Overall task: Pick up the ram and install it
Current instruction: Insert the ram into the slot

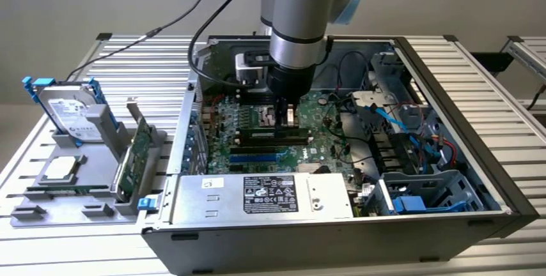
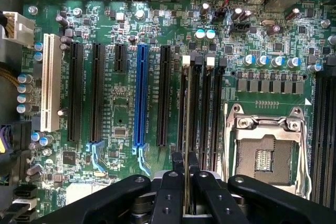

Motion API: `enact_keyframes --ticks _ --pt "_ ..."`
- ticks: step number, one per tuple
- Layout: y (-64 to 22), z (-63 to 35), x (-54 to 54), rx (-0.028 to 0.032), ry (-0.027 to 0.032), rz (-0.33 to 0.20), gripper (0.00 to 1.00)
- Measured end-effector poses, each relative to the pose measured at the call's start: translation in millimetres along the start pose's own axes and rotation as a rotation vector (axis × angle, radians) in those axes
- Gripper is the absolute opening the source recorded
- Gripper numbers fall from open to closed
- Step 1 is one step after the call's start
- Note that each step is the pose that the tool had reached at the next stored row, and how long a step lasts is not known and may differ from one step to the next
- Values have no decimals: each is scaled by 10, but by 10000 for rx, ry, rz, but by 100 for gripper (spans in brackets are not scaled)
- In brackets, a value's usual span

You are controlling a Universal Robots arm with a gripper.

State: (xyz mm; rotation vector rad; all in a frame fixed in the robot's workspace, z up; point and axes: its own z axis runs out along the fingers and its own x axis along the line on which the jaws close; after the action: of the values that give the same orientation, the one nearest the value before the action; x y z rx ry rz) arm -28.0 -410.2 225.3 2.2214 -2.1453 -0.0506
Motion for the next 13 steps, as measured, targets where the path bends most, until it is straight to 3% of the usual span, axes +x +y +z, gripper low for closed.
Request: enact_keyframes --ticks 13 --pt "24 44 -1 1 0 1 14"
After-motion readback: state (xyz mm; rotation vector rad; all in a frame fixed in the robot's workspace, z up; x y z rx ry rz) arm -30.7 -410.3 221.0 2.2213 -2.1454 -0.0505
